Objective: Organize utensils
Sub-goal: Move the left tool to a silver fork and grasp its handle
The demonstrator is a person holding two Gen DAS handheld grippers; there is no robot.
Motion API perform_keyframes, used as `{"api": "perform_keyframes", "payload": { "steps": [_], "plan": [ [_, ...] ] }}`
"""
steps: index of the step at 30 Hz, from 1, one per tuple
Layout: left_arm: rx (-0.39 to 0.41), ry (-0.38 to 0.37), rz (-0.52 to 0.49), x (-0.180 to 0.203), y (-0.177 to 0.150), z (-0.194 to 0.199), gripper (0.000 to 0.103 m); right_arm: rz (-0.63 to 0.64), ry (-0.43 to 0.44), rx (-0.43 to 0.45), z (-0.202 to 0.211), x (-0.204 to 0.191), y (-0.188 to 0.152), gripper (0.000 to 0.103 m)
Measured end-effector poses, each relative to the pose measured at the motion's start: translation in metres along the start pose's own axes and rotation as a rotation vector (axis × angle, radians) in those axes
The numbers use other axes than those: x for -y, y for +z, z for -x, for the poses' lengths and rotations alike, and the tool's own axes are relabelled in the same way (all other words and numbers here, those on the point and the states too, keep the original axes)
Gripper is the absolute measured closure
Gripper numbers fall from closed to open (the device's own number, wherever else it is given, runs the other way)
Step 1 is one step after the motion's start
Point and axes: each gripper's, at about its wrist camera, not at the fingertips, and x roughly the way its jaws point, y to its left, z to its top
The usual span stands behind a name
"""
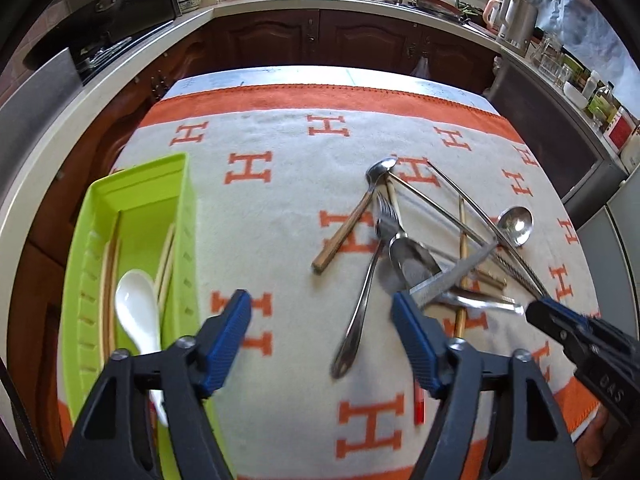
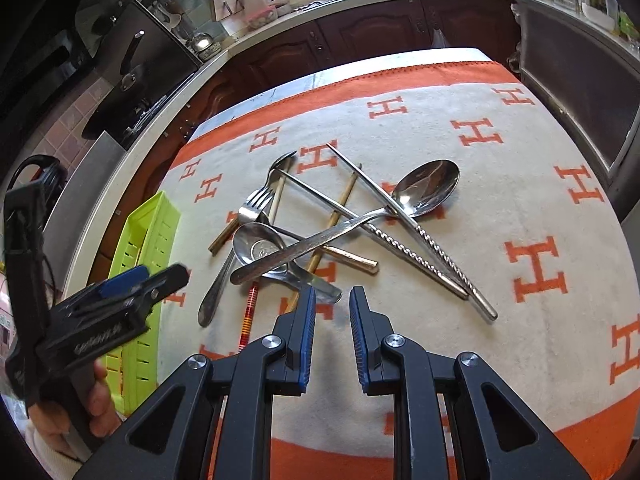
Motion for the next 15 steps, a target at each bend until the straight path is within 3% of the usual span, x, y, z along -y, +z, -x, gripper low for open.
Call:
{"api": "perform_keyframes", "payload": {
  "steps": [3, 15],
  "plan": [
    [-0.035, -0.036, 0.006, 0.001, 0.013, -0.019, 0.054, -0.01, 0.008, 0.0, -0.003, 0.005, 0.005, 0.085],
    [-0.095, -0.04, -0.061, 0.021, 0.02, -0.05, 0.064, -0.064, 0.028, -0.025, -0.02, 0.032, 0.011, 0.085]
  ]
}}
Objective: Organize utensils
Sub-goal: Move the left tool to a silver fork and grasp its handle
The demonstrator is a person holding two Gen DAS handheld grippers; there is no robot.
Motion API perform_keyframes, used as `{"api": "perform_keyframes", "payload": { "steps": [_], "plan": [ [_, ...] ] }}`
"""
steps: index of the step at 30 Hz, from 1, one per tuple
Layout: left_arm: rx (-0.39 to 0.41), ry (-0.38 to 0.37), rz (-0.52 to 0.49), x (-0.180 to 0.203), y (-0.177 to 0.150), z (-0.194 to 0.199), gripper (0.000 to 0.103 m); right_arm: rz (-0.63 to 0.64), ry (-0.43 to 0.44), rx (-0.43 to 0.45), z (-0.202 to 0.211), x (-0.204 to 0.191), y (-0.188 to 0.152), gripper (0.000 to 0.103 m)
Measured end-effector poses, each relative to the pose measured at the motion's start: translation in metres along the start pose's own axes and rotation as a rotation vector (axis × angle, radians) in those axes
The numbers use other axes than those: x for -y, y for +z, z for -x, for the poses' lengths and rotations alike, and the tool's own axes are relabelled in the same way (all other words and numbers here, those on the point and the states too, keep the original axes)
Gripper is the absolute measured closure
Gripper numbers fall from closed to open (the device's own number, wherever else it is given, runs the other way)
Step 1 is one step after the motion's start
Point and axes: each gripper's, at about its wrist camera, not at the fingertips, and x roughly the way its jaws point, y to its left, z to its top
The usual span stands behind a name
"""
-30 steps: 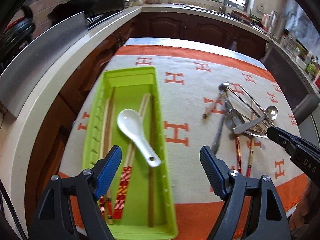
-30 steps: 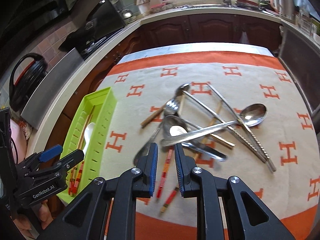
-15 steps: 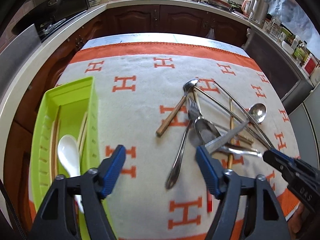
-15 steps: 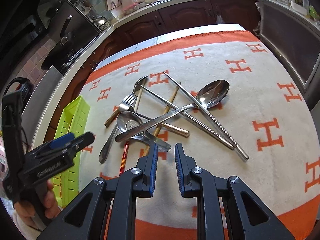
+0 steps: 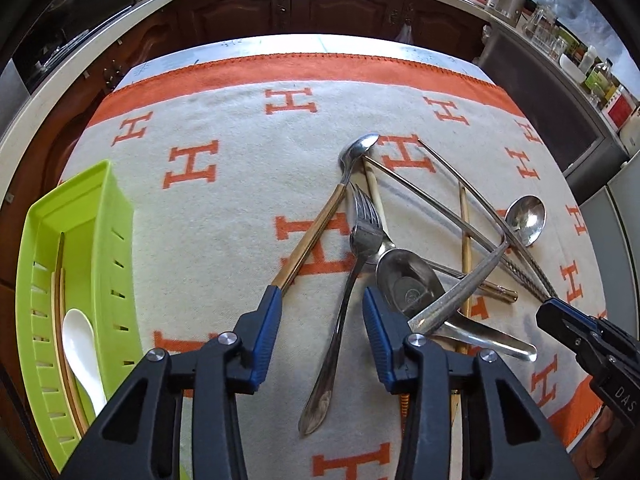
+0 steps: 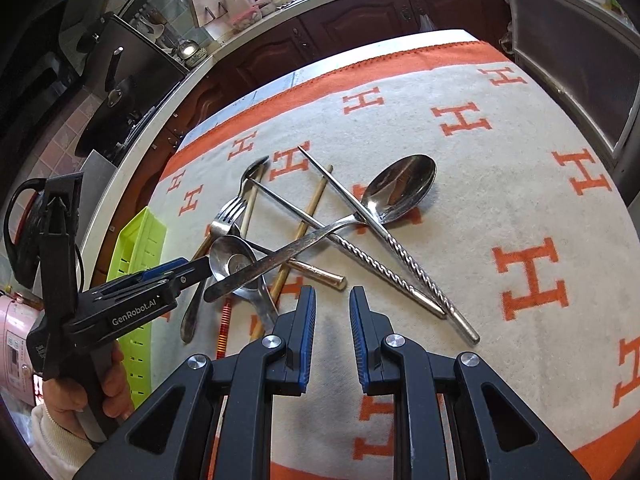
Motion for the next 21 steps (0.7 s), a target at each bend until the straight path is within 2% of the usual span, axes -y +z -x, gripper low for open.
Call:
{"api": "perform_keyframes", "payload": {
  "steps": [5, 10, 11, 12, 13, 15, 21],
  "plan": [
    [-0.019, -0.012, -0.005, 0.002, 0.003, -0.011, 0.066, -0.031, 0.022, 0.0, -0.005, 0.008, 0.002, 0.085],
    [0.012, 0.0, -0.028, 0.008, 0.006, -0.012, 0.067, -0.103, 0.06, 0.003, -0.008, 0.025, 0.007, 0.085],
    [0.02, 0.003, -0.036, 0.009, 0.006, -0.013, 0.073, -0.121, 0.071, 0.004, -0.009, 0.029, 0.009, 0.085],
    [0.027, 0.003, -0.044, 0.01, 0.006, -0.012, 0.092, -0.137, 0.08, 0.004, -0.009, 0.032, 0.01, 0.085],
    [0.028, -0.007, -0.044, 0.011, 0.006, -0.013, 0.098, -0.153, 0.092, 0.002, -0.011, 0.035, 0.011, 0.085],
    [0.033, -0.026, -0.016, 0.008, 0.006, -0.012, 0.1, -0.181, 0.113, -0.003, -0.014, 0.039, 0.013, 0.081],
    [0.039, -0.046, 0.064, -0.005, 0.002, -0.006, 0.101, -0.223, 0.169, -0.017, -0.028, 0.036, 0.017, 0.081]
  ]
}}
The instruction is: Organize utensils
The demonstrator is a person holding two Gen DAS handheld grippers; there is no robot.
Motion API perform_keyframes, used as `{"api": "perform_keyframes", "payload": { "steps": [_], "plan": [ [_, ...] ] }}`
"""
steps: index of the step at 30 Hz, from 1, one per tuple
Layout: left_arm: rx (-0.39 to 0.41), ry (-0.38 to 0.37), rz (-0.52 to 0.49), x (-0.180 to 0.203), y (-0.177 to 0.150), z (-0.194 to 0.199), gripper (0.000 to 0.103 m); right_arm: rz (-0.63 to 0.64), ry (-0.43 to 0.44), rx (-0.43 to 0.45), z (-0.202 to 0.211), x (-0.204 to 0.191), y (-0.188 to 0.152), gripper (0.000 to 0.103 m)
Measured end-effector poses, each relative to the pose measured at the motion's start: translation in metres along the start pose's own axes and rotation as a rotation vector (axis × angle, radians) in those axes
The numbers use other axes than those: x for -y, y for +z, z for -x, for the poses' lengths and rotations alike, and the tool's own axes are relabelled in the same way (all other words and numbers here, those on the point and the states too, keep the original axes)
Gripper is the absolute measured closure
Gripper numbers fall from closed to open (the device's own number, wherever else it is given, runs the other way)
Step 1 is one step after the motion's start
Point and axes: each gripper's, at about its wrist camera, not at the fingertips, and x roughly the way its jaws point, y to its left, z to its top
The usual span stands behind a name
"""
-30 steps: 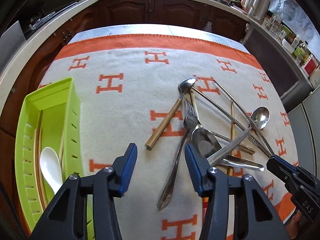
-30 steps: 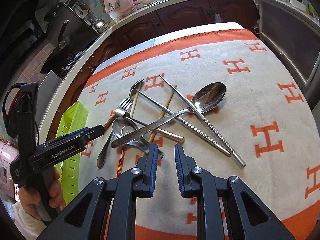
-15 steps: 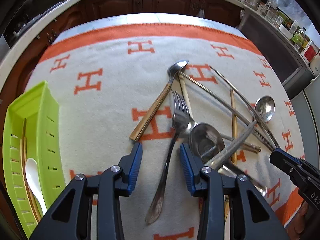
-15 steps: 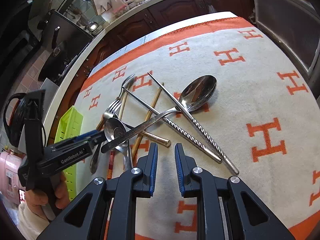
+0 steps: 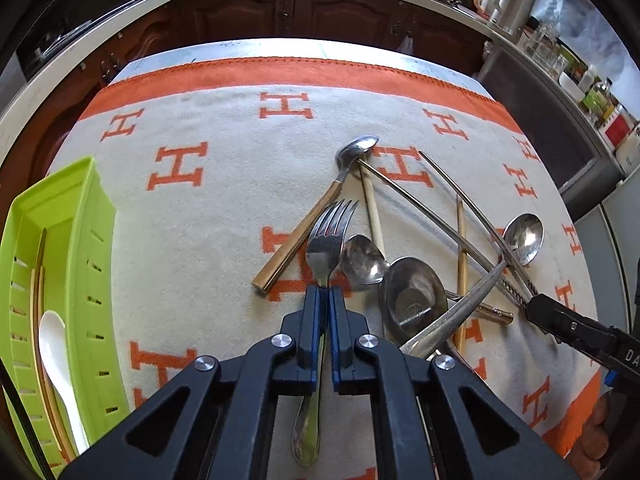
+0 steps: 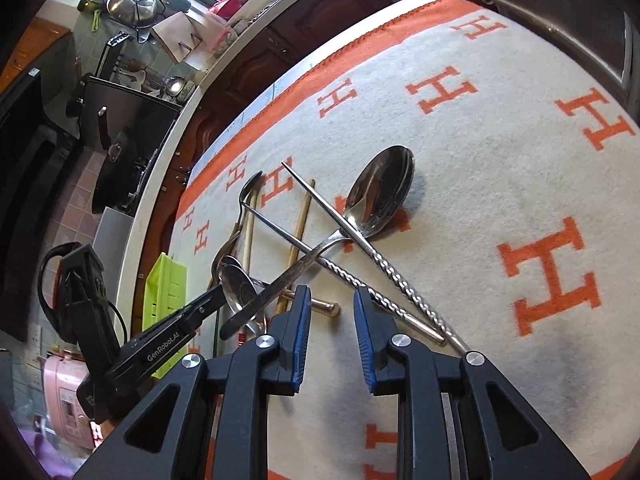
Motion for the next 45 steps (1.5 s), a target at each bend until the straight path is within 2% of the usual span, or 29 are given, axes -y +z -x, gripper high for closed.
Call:
{"api": "perform_keyframes", "payload": {
  "steps": [5, 10, 12, 16, 21, 26, 27, 30, 35, 40, 45],
  "plan": [
    [0.032, 0.0, 0.032, -0.009, -0.004, 0.02, 0.101, 0.025, -0.01, 0.012, -0.004, -0.01, 0.003, 0.081],
    [0.07, 0.002, 0.018, -0.008, -0.007, 0.045, 0.102, 0.112, -0.107, 0.052, 0.007, -0.018, 0.013, 0.081],
    [0.081, -0.006, 0.015, -0.007, -0.008, 0.053, 0.102, 0.173, -0.171, 0.043, 0.005, -0.019, 0.02, 0.081],
    [0.104, -0.024, 0.01, -0.003, -0.009, 0.065, 0.102, 0.264, -0.228, 0.015, 0.003, -0.012, 0.03, 0.081],
    [0.112, -0.031, 0.011, -0.002, -0.011, 0.069, 0.102, 0.368, -0.233, -0.043, -0.003, -0.015, 0.034, 0.081],
    [0.073, -0.028, 0.014, -0.008, -0.014, 0.06, 0.102, 0.447, -0.27, -0.083, -0.014, -0.023, 0.032, 0.084],
    [0.054, -0.034, 0.012, -0.009, -0.015, 0.055, 0.102, 0.461, -0.276, -0.098, -0.018, -0.023, 0.032, 0.088],
    [-0.001, -0.057, 0.025, -0.013, -0.018, 0.042, 0.102, 0.528, -0.307, -0.092, -0.023, -0.027, 0.029, 0.092],
    [-0.07, -0.074, 0.051, -0.017, -0.018, 0.019, 0.098, 0.627, -0.354, -0.083, -0.03, -0.036, 0.022, 0.092],
    [-0.086, -0.073, 0.059, -0.016, -0.015, 0.009, 0.089, 0.725, -0.4, -0.058, -0.031, -0.044, 0.009, 0.094],
    [-0.081, -0.033, 0.041, -0.013, -0.014, 0.01, 0.084, 0.737, -0.407, -0.046, -0.03, -0.045, 0.003, 0.097]
  ]
}}
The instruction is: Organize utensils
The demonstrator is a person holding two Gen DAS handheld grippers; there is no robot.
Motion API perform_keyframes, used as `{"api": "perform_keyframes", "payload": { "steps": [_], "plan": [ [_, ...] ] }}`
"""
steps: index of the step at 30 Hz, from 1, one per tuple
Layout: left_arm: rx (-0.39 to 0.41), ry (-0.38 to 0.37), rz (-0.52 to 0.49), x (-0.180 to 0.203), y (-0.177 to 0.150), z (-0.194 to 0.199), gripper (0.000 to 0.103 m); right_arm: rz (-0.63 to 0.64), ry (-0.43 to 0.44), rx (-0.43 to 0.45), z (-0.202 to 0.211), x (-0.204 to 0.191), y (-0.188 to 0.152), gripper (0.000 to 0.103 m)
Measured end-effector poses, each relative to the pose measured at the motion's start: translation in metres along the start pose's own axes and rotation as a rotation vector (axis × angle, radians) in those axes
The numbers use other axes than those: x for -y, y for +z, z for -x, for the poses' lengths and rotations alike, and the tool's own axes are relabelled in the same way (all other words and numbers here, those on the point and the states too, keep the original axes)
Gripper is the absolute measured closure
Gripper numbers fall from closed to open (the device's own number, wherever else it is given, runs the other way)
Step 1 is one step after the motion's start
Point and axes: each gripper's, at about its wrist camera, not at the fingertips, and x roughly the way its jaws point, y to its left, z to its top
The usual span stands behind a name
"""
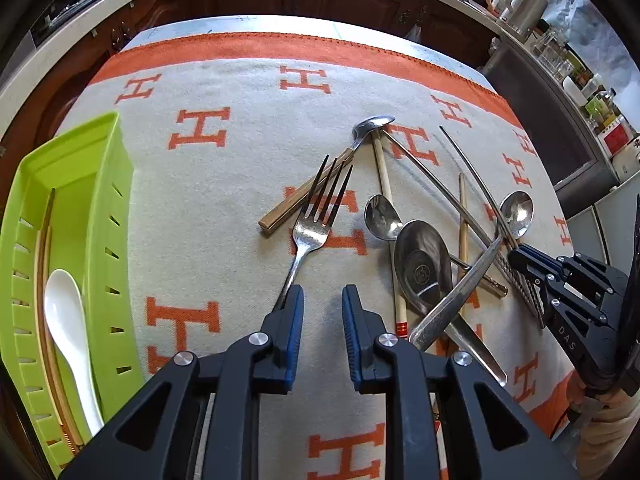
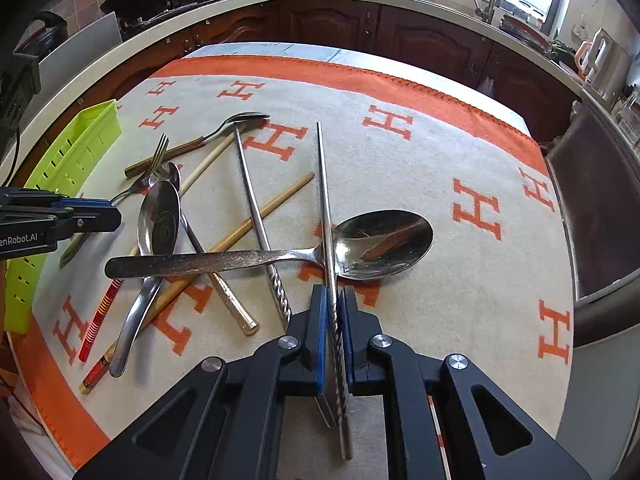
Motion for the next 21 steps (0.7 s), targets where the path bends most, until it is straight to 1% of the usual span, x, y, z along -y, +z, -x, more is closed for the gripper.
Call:
{"api": "perform_keyframes", "payload": {
  "steps": [2, 3, 4, 5, 6, 8, 9, 10, 12, 13, 17, 20, 21],
  "plan": [
    [0.011, 0.004, -0.005, 0.0, 0.001, 0.004, 0.076, -0.008, 0.004, 0.003, 0.001, 0.001, -0.001, 0.097],
    [0.017, 0.011, -0.008, 0.001, 0.001, 0.006, 0.065, -0.013, 0.007, 0.005, 0.001, 0.001, -0.001, 0.097],
    [0.029, 0.03, -0.011, 0.001, 0.002, 0.009, 0.05, -0.022, 0.011, 0.005, 0.001, 0.003, -0.001, 0.097],
    [0.052, 0.054, -0.02, 0.001, 0.003, 0.013, 0.046, -0.036, 0.018, 0.005, 0.001, 0.005, -0.002, 0.097],
    [0.067, 0.069, -0.03, 0.001, 0.004, 0.015, 0.046, -0.045, 0.022, 0.005, 0.002, 0.006, -0.002, 0.097],
    [0.069, 0.082, -0.06, 0.002, 0.006, 0.015, 0.046, -0.072, 0.041, 0.004, 0.003, 0.01, -0.002, 0.097],
    [0.059, 0.089, -0.073, 0.002, 0.008, 0.012, 0.049, -0.087, 0.055, 0.004, 0.004, 0.013, -0.003, 0.097],
    [0.051, 0.091, -0.083, 0.002, 0.008, 0.01, 0.062, -0.105, 0.074, 0.004, 0.006, 0.015, -0.003, 0.097],
    [0.014, 0.098, -0.11, 0.002, 0.009, 0.0, 0.08, -0.142, 0.109, 0.009, 0.01, 0.021, -0.005, 0.097],
    [0.004, 0.11, -0.121, 0.002, 0.009, -0.005, 0.082, -0.165, 0.129, 0.012, 0.013, 0.024, -0.007, 0.097],
    [0.027, 0.134, -0.19, 0.006, 0.012, -0.008, 0.082, -0.216, 0.175, 0.038, 0.028, 0.034, -0.011, 0.097],
    [0.024, 0.134, -0.223, 0.008, 0.013, -0.01, 0.082, -0.24, 0.2, 0.065, 0.043, 0.038, -0.012, 0.097],
    [0.02, 0.134, -0.234, 0.008, 0.013, -0.01, 0.084, -0.245, 0.207, 0.072, 0.047, 0.038, -0.012, 0.097]
  ]
}}
